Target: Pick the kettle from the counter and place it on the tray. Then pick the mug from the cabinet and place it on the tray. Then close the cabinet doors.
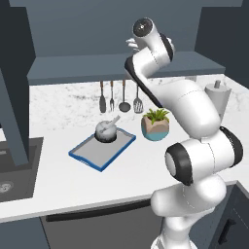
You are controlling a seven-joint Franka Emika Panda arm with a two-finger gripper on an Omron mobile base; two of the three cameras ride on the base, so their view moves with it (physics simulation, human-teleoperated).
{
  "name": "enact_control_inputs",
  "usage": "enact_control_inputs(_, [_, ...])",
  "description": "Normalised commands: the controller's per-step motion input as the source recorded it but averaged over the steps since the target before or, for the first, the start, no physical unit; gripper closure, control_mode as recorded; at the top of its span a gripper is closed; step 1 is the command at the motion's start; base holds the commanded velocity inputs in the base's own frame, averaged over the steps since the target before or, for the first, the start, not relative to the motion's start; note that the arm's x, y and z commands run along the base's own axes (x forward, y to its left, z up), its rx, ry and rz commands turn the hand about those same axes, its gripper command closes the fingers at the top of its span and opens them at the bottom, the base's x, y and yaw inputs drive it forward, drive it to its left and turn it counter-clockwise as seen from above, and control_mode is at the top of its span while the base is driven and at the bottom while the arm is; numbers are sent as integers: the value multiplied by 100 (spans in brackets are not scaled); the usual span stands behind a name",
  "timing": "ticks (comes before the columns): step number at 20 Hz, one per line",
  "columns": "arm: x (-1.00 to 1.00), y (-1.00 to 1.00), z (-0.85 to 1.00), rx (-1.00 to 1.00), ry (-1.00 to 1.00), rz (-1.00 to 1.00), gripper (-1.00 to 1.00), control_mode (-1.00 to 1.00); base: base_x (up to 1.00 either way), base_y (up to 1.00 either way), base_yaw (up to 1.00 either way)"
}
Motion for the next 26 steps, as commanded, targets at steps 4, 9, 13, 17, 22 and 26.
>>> enact_control_inputs(4, [8, 0, -1, 0, -11, 0, -100, -100, 0, 0, 0])
enact_control_inputs(9, [16, 0, 0, 0, -1, 0, -100, -100, 0, 0, 0])
enact_control_inputs(13, [22, 0, 0, 0, 0, 0, -100, -100, 0, 0, 0])
enact_control_inputs(17, [12, 1, 0, 0, 0, 0, -100, -100, 0, 0, 0])
enact_control_inputs(22, [13, 1, 0, 0, 2, 0, -100, -100, 0, 0, 0])
enact_control_inputs(26, [17, 2, 0, 0, 0, -2, -100, -100, 0, 0, 0])
